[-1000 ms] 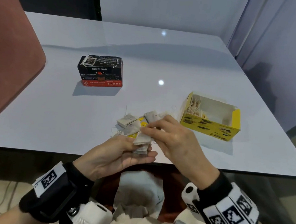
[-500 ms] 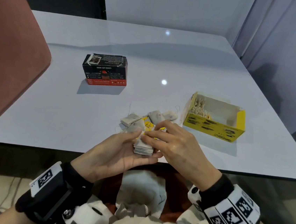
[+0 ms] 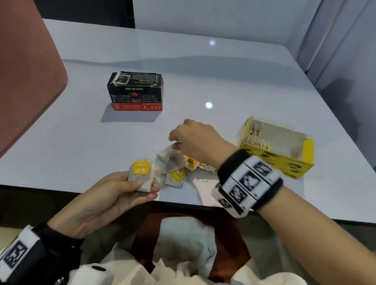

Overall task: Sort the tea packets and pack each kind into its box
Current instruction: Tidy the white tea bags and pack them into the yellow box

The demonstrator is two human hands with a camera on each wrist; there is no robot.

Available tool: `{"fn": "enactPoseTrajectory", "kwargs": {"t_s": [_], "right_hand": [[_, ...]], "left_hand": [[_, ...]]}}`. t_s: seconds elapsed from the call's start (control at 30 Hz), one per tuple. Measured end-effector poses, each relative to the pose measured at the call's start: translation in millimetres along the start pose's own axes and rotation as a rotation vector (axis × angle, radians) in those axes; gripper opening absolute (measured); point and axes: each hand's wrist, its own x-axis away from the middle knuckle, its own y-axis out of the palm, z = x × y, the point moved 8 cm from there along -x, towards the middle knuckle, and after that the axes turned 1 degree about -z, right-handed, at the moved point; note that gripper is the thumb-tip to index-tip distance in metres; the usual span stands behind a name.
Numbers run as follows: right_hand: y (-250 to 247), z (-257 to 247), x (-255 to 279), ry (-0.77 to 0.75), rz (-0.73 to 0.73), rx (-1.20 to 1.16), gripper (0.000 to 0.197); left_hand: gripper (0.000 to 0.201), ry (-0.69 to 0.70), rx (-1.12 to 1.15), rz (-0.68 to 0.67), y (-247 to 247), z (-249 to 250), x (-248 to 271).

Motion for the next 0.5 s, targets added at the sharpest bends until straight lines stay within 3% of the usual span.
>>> {"fn": "enactPoseTrajectory", "kwargs": {"t_s": [0.13,0.27,0.4,0.5], "right_hand": [[8.8,-33.3,-22.2,-0.071,-0.092,0.242,0.029],[16.2,-36.3,-34.9,-0.054,-0.134,0.276,0.026],[-1.4,-16.0,-36.1,0.037,-0.025,0.103,0.022],[-20.3,15.8,-21.7,0.151,0.102,-0.280,0.019]], "left_hand": [[0.024,0.021,-0.003,0.051,-7.8,8.1,-1.4],[0.025,-0.010,0.036,0.054,-8.0,5.9,-4.3],[0.027,-0.019,0.045,0.044,-6.5,2.8,-7.1],[0.027,-0.028,0.069,0.020,-2.1,0.9,-8.7]]}}
